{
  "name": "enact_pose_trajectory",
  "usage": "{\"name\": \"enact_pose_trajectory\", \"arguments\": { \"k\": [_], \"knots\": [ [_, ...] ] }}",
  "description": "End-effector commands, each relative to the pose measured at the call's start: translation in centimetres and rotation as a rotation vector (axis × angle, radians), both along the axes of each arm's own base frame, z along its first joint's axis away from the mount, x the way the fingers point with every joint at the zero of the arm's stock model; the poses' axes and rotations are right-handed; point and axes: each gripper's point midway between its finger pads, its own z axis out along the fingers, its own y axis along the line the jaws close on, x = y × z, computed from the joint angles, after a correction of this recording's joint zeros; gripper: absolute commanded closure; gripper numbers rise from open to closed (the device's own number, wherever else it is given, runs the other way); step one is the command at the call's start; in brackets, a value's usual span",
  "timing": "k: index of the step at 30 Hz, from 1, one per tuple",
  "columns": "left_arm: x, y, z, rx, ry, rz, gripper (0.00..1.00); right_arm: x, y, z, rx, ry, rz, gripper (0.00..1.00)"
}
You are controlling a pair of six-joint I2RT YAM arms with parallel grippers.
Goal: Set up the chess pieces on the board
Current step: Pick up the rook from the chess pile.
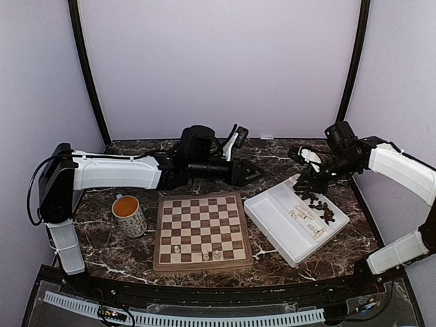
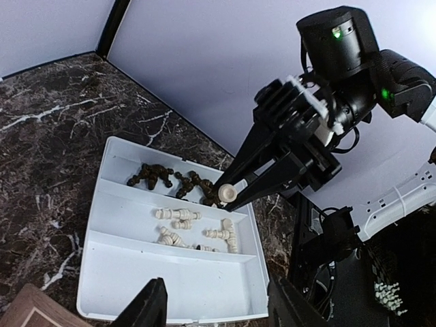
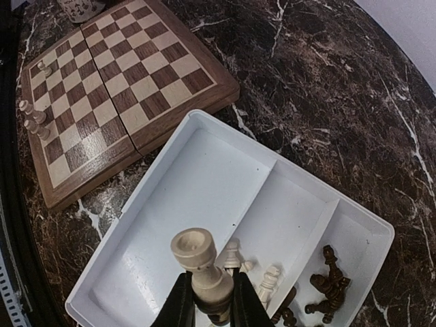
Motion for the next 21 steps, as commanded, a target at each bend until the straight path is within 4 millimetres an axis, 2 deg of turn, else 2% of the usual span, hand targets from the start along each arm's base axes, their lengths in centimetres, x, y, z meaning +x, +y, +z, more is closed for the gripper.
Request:
{"name": "enact_pose_trajectory", "arguments": {
  "k": [1,4,8,18,21],
  "knots": [
    [-0.9,-2.6,1.7,-0.063,0.042,-0.035,0.48,-0.2,2.5,2.5,0.085,0.015,0.036,0.90],
    [-1.6,-4.0,1.6,-0.071,0.055,-0.066,0.51,-0.5,3.6,2.4,0.071,0.014,0.067,0.89],
    [-1.4,-5.2,1.6,-0.083,0.077,-0.078,0.56,-0.8,4.6,2.8,0.061,-0.004,0.093,0.89],
    [-1.0,-5.9,0.7,-0.062,0.096,-0.077,0.62,-1.1,5.7,3.4,0.065,-0.011,0.112,0.89],
    [-1.0,-5.9,0.5,-0.060,0.098,-0.078,0.66,-1.2,5.8,3.3,0.062,-0.010,0.114,0.89]
  ]
}}
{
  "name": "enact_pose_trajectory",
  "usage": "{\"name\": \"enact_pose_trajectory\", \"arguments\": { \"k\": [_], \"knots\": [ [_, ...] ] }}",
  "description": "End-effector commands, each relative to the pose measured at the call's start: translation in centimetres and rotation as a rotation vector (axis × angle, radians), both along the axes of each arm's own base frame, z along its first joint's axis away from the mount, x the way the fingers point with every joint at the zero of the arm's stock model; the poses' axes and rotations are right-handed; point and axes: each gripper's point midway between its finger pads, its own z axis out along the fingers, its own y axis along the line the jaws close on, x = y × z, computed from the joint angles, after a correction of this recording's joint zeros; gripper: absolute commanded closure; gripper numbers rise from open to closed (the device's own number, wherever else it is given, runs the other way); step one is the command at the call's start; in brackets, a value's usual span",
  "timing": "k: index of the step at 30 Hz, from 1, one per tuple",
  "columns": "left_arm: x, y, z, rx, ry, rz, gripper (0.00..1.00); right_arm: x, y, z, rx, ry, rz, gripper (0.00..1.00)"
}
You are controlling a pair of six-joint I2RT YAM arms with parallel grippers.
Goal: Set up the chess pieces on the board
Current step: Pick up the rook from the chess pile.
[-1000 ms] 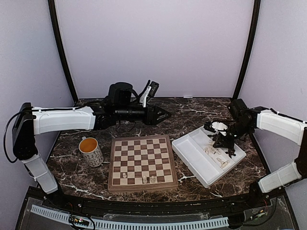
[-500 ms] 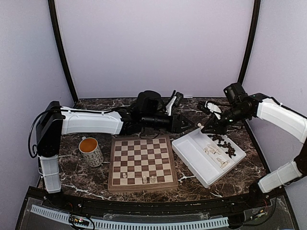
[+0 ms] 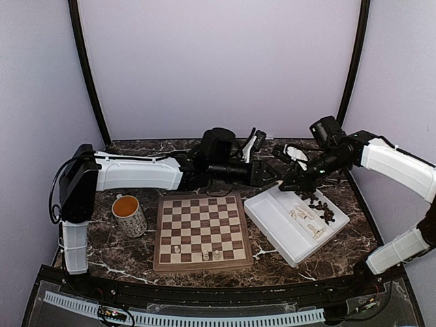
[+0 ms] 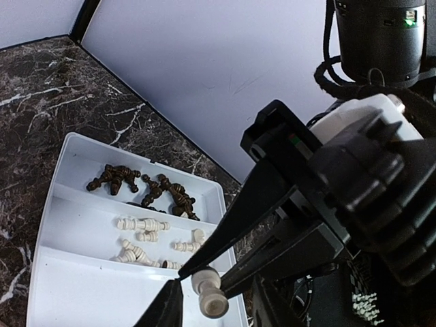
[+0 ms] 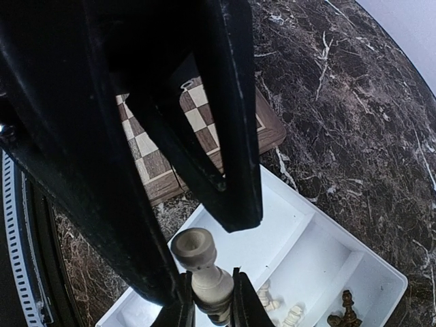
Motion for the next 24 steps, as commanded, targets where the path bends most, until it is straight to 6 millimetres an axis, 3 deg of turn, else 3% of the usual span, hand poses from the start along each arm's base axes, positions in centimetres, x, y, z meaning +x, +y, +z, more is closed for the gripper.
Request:
{"name": "enact_pose_trajectory", "arguments": {
  "k": [1,8,15,19,20,21,22,24],
  "knots": [
    [-0.2,-0.3,1.4,-0.025,-0.009,-0.019,0.68,0.2,0.5,0.8,0.009,-0.015,-0.001,0.89],
    [0.0,-0.3,1.1,-0.006,-0.006,-0.006,0.73,0.2,0.7,1.1,0.014,-0.021,-0.001,0.89],
    [0.2,-0.1,1.3,0.011,-0.022,0.001,0.86,0.1,0.7,1.0,0.019,-0.016,-0.004,0.89],
    [0.3,1.4,2.5,0.036,-0.073,0.031,0.91,-0.1,0.2,0.1,-0.006,-0.013,-0.011,0.89],
    [0.2,1.9,3.6,0.029,-0.090,0.039,0.92,-0.2,0.0,-0.3,-0.018,-0.008,-0.012,0.89],
    [0.4,2.5,3.2,0.054,-0.098,0.051,0.93,-0.3,-0.1,-0.7,-0.026,-0.005,-0.014,0.89],
    [0.4,3.3,4.5,0.043,-0.120,0.062,0.95,-0.5,-0.3,-1.1,-0.032,0.002,-0.014,0.89],
    [0.4,4.7,4.9,0.054,-0.130,0.087,0.96,-0.7,-0.3,-1.6,-0.035,0.012,-0.012,0.89]
  ]
}}
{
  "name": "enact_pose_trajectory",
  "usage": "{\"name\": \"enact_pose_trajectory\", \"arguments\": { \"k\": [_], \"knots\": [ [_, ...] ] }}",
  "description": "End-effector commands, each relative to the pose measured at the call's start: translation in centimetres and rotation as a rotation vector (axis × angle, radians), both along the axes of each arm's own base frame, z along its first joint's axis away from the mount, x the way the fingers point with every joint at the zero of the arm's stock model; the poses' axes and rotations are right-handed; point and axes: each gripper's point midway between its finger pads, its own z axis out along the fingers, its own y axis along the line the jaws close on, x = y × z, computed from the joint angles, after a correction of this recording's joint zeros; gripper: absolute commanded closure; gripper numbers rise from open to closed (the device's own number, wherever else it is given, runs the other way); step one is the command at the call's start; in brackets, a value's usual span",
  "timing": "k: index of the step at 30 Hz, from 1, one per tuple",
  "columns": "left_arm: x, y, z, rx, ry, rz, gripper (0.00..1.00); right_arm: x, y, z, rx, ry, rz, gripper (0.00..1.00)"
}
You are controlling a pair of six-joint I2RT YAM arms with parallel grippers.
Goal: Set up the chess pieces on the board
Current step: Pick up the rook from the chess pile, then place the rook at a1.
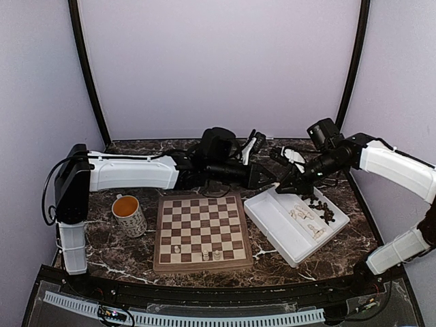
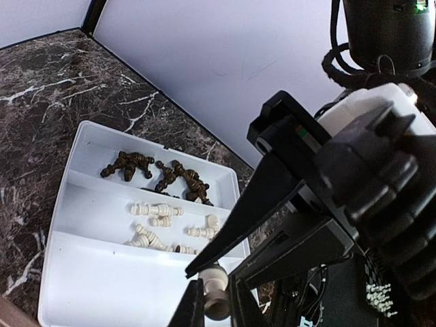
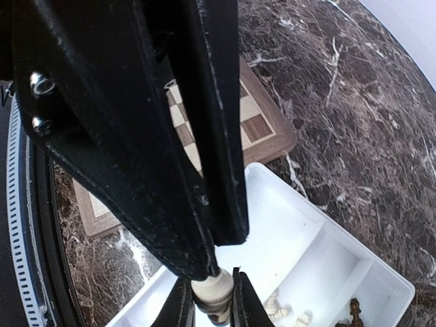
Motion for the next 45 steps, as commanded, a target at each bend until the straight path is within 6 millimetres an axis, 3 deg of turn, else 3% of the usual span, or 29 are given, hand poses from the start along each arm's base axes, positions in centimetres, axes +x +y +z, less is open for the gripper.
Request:
{"name": "enact_pose_trajectory", "arguments": {
  "k": [1,9,15,19,24,30,39,45],
  "knots": [
    [0.1,4.5,5.6,-0.015,-0.102,0.068,0.97,-0.5,-0.7,-1.2,-0.030,0.009,-0.012,0.88],
    [-0.6,9.2,4.5,0.027,-0.094,0.144,0.99,-0.9,-0.7,-2.2,-0.033,0.020,-0.001,0.88],
    [-0.8,10.4,3.8,0.017,-0.067,0.162,1.00,-1.0,-0.1,-3.2,-0.054,0.041,0.029,0.88],
    [-1.7,11.9,2.4,0.101,-0.062,0.161,1.00,-1.0,-0.4,-4.0,-0.074,0.054,0.023,0.88],
    [-5.6,18.1,-1.6,0.379,-0.008,0.137,1.00,-0.3,-1.1,-5.2,-0.109,0.034,-0.024,0.88],
    [-10.8,25.5,-4.1,0.642,0.056,0.114,1.00,0.5,-1.3,-6.2,-0.123,0.029,-0.055,0.88],
    [-14.7,30.0,-7.8,0.803,0.256,0.211,1.00,0.9,-1.1,-6.2,-0.129,0.039,-0.065,0.88],
    [-16.4,30.8,-10.3,0.927,0.269,0.209,0.99,0.9,-1.3,-6.3,-0.136,0.037,-0.067,0.88]
  ]
}}
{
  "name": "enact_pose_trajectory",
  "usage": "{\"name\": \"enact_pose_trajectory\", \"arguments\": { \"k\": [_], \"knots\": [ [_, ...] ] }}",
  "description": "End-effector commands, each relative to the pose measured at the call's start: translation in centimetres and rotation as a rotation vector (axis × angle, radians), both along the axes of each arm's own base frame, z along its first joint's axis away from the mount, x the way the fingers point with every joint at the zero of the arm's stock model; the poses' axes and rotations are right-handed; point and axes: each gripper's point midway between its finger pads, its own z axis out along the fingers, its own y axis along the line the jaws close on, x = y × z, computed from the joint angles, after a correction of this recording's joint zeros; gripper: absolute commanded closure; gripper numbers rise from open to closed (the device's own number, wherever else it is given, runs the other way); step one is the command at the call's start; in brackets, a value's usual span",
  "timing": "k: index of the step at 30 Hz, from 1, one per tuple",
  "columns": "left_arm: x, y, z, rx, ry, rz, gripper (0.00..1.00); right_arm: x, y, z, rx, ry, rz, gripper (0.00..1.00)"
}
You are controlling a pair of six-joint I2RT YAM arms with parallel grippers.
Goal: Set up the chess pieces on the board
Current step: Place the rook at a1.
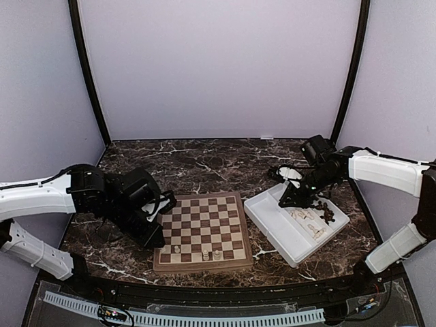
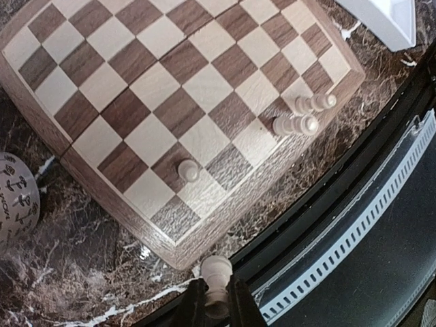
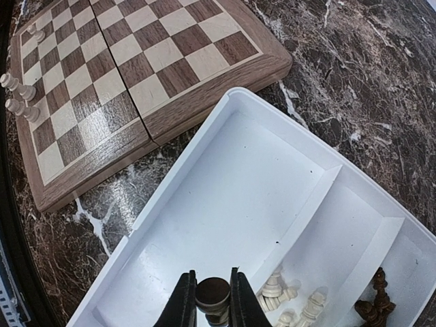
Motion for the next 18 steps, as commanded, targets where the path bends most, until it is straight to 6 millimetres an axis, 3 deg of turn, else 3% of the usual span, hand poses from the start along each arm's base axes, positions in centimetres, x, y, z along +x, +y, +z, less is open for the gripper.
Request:
{"name": "enact_pose_trajectory", "arguments": {
  "k": [1,8,18],
  "knots": [
    [-1.4,1.9,-2.1,0.128,0.035,0.031,0.99,0.6,0.2,0.5,0.008,-0.022,-0.013,0.88],
    [-1.5,0.8,-4.0,0.136,0.042,0.023,0.99,0.7,0.1,0.5,0.008,-0.029,-0.016,0.88],
    [-0.3,0.9,-5.5,0.144,-0.021,0.062,0.98,0.6,0.0,0.4,0.005,-0.027,-0.016,0.88]
  ]
}}
